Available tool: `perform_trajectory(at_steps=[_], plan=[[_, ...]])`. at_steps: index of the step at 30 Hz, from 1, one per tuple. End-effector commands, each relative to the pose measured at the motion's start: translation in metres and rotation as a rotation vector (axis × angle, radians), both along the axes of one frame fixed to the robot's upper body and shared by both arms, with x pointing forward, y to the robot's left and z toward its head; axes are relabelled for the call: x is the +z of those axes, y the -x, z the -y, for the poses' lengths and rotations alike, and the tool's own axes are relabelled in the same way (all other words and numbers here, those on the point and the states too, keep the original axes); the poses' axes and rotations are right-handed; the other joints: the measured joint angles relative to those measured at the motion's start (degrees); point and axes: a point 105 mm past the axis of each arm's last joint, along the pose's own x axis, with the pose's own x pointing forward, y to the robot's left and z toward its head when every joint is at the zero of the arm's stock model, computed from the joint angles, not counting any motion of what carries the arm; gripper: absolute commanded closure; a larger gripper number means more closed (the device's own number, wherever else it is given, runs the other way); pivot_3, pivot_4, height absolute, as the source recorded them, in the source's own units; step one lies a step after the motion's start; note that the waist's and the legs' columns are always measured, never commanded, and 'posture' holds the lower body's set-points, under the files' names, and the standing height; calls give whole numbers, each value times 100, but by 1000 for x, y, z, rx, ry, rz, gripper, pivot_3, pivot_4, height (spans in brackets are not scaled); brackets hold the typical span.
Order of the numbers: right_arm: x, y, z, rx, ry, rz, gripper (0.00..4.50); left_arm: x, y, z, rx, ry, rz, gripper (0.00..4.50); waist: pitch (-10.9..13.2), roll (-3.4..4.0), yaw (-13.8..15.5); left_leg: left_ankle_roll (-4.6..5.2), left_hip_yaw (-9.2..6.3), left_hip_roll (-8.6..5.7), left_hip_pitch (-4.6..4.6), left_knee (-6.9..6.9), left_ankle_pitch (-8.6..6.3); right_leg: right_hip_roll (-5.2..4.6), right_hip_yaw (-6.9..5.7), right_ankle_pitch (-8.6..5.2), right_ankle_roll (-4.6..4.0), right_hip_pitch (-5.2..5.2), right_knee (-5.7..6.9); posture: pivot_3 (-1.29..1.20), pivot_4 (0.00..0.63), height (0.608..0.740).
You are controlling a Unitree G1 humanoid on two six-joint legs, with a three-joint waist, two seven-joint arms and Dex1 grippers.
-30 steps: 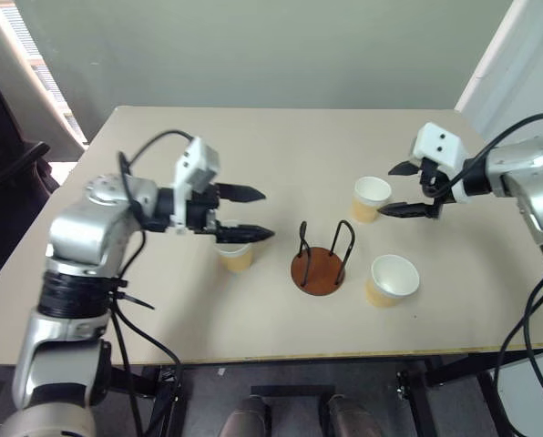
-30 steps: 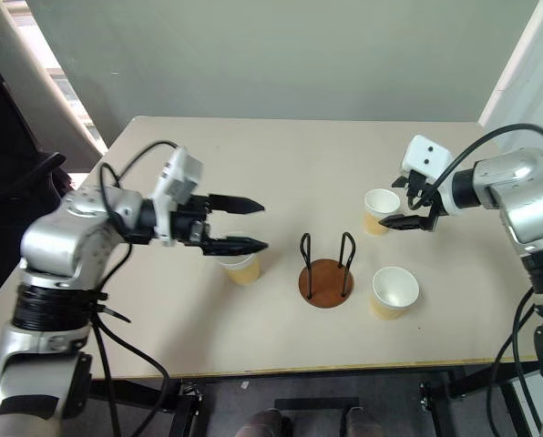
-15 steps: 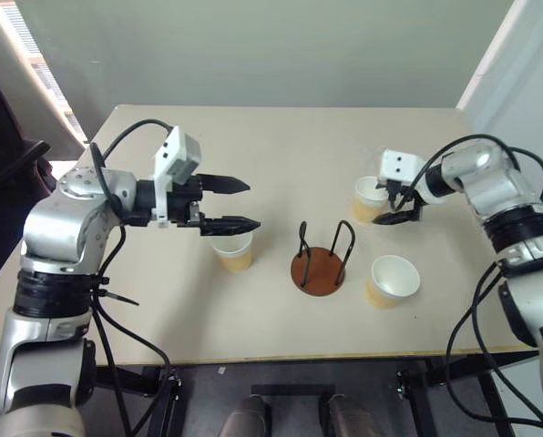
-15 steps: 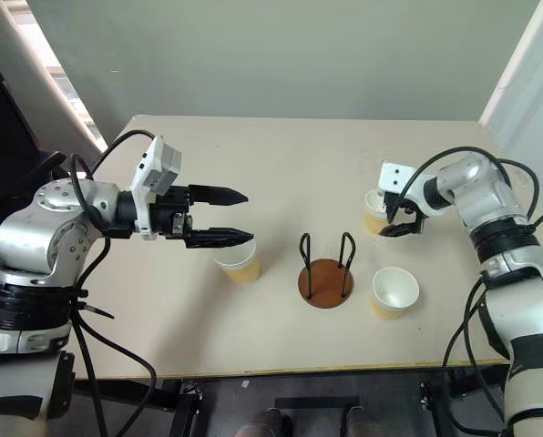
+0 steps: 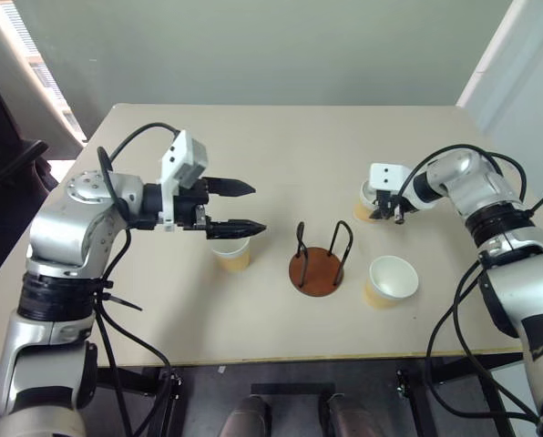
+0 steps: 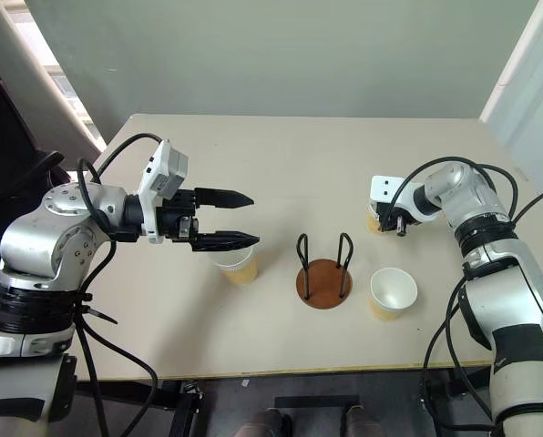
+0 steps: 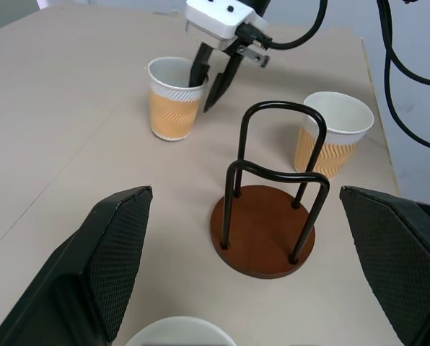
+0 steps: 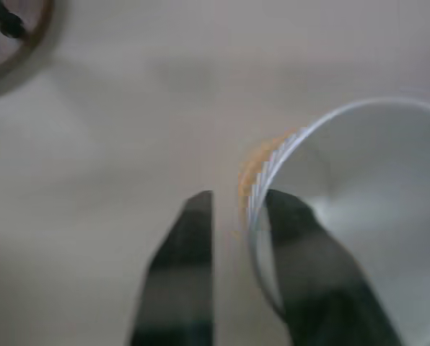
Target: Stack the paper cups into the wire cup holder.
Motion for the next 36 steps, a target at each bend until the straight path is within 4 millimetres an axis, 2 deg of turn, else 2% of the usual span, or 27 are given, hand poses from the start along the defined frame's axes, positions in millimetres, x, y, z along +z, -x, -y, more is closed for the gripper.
perform_trajectory(at_steps=[1, 5, 9, 11, 13, 16, 18, 23, 28, 36], plan=[[48, 14, -11, 89, -105, 54, 4468, 7, 11, 0, -58, -12, 43, 0, 0, 0, 0, -1, 0, 0, -1, 0, 0, 0, 0, -1, -1, -1, 0, 0, 150, 740], [85, 48, -19, 197, -113, 83, 4468, 9, 18, -3, -97, 5, 17, 0, 0, 1, 20, -35, -9, 3, -15, 2, 17, -1, -24, -11, -19, -2, -2, 0, 150, 740], [111, 84, -39, 310, -100, 126, 4468, 10, 19, -6, -112, 18, 39, 0, 0, 0, -12, -45, -13, 7, -13, 1, 15, 2, -34, -18, -29, 1, -2, 0, 150, 740], [125, 111, -57, 400, -96, 159, 4468, 12, 20, -7, -121, 38, 67, 0, 1, 1, -29, -50, -16, 10, -12, 0, 18, 5, -35, -20, -32, 1, 0, 0, 150, 740], [130, 135, -71, 475, -88, 165, 4468, 11, 21, -9, -124, 49, 71, 0, 1, 1, -35, -55, -18, 10, -10, -1, 22, 6, -36, -21, -34, -1, 4, 0, 150, 740], [126, 150, -82, 522, -78, 148, 4468, 9, 20, -11, -121, 50, 72, 0, 1, 0, -39, -58, -22, 13, 0, 1, 25, 11, -40, -28, -47, 8, 7, 0, 150, 740], [120, 155, -90, 549, -79, 132, 4468, 8, 19, -10, -120, 49, 75, 0, 2, -2, -37, -53, -25, 13, 9, 5, 26, 10, -40, -50, -83, 20, 8, 0, 150, 740], [108, 144, -93, 540, -71, 120, 4468, 7, 18, -11, -118, 38, 84, 0, 2, -2, -36, 4, -25, 9, 12, 14, 4, 7, -40, -37, -92, 21, 18, 0, 150, 740], [96, 133, -86, 520, -31, 104, 4468, 4, 19, -12, -116, 31, 83, 0, 2, -2, -37, 3, -26, 10, 20, 12, 11, 8, -43, -34, -93, 17, 44, 0, 150, 740], [80, 132, -83, 540, 20, 72, 4468, 2, 19, -13, -108, 24, 80, 0, 1, -2, -38, 2, -26, 10, 23, 12, 13, 8, -43, -35, -95, 17, 50, 0, 150, 740]])
